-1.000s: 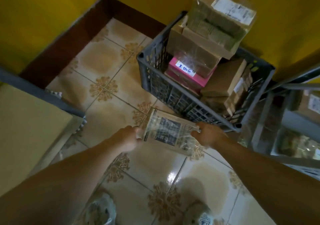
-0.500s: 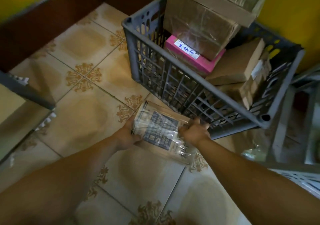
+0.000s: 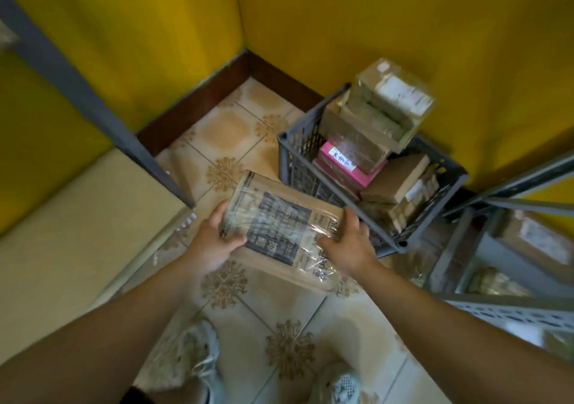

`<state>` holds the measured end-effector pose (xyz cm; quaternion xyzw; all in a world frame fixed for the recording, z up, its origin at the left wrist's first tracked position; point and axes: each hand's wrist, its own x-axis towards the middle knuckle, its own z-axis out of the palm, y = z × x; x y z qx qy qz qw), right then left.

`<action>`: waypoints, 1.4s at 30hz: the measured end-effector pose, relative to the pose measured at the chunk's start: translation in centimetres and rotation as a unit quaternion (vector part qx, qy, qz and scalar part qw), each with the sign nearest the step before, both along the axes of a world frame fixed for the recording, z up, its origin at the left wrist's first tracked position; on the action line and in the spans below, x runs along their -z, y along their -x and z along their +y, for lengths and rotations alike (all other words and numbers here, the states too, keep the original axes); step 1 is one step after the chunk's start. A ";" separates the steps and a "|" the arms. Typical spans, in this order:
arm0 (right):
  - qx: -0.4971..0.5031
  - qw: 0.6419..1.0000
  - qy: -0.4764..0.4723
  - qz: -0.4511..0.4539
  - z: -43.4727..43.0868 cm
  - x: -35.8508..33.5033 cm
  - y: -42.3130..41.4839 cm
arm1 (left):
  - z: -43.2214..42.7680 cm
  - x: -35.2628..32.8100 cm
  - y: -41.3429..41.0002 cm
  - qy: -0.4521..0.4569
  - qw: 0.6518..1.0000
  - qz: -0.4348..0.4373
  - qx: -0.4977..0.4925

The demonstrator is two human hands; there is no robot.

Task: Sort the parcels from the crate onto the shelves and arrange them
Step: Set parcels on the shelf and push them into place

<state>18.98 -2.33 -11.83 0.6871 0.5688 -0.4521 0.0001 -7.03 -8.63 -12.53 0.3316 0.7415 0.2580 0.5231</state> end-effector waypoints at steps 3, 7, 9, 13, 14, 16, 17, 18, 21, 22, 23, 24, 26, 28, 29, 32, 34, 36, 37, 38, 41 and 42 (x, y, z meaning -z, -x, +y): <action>-0.010 0.997 -0.068 0.032 -0.7 -11.4 0.3 | -1.6 -12.2 -0.3 -0.035 0.998 0.055 -0.008; 0.014 0.987 -0.147 0.071 -2.2 -25.9 0.3 | -4.6 -26.5 -1.2 -0.106 0.985 0.130 -0.029; 0.040 0.981 -0.170 0.087 -3.6 -31.8 -0.1 | -6.4 -32.6 -1.7 -0.144 0.981 0.129 -0.028; 0.038 0.957 -0.265 0.113 -6.8 -41.4 -1.1 | -9.4 -42.2 -2.5 -0.238 0.961 0.137 0.006; 0.043 0.952 -0.282 0.116 -8.0 -43.4 -1.4 | -10.3 -43.9 -2.6 -0.262 0.955 0.136 0.017; 0.061 0.940 -0.310 0.127 -10.4 -46.6 -2.2 | -12.3 -47.0 -3.0 -0.296 0.946 0.131 0.037; 0.070 0.936 -0.320 0.132 -11.7 -48.0 -2.6 | -13.4 -48.4 -3.3 -0.310 0.940 0.133 0.044; 0.076 0.931 -0.330 0.134 -13.1 -49.3 -3.0 | -14.7 -49.7 -3.5 -0.325 0.934 0.140 0.052; 0.093 0.918 -0.358 0.143 -17.6 -52.8 -4.2 | -18.7 -53.0 -4.3 -0.357 0.919 0.150 0.072; 0.100 0.912 -0.369 0.145 -19.1 -53.9 -4.7 | -20.1 -53.9 -4.6 -0.361 0.918 0.146 0.075; 0.108 0.906 -0.382 0.147 -20.6 -54.8 -5.2 | -21.4 -54.8 -5.0 -0.369 0.915 0.142 0.079; 0.116 0.900 -0.394 0.147 -22.1 -55.7 -5.7 | -22.6 -55.7 -5.4 -0.379 0.912 0.134 0.085; 0.133 0.893 -0.407 0.140 -24.8 -57.3 -6.9 | -24.6 -57.1 -6.4 -0.391 0.907 0.118 0.102; 0.149 0.886 -0.417 0.137 -26.9 -58.6 -8.4 | -26.1 -58.4 -7.6 -0.382 0.911 0.113 0.112; 0.161 0.881 -0.422 0.141 -27.9 -59.2 -9.2 | -26.8 -59.0 -8.2 -0.372 0.914 0.117 0.112; 0.206 0.869 -0.423 0.152 -30.9 -60.8 -11.9 | -28.5 -60.4 -10.8 -0.353 0.916 0.142 0.125; 0.246 0.863 -0.411 0.159 -33.2 -61.5 -14.1 | -29.6 -61.2 -13.1 -0.340 0.916 0.154 0.148; 0.276 0.855 -0.412 0.152 -35.8 -61.9 -17.0 | -30.5 -61.8 -16.0 -0.343 0.918 0.119 0.159; 0.288 0.851 -0.415 0.146 -37.1 -62.1 -18.7 | -31.0 -62.2 -17.8 -0.346 0.921 0.089 0.156; 0.298 0.846 -0.420 0.137 -38.6 -62.3 -20.6 | -31.5 -62.7 -19.7 -0.343 0.926 0.054 0.147; 0.334 0.833 -0.424 0.123 -43.6 -62.9 -26.7 | -33.2 -63.3 -26.3 -0.345 0.929 -0.022 0.134; 0.342 0.829 -0.425 0.120 -45.3 -63.1 -28.9 | -33.8 -63.2 -28.8 -0.346 0.926 -0.027 0.147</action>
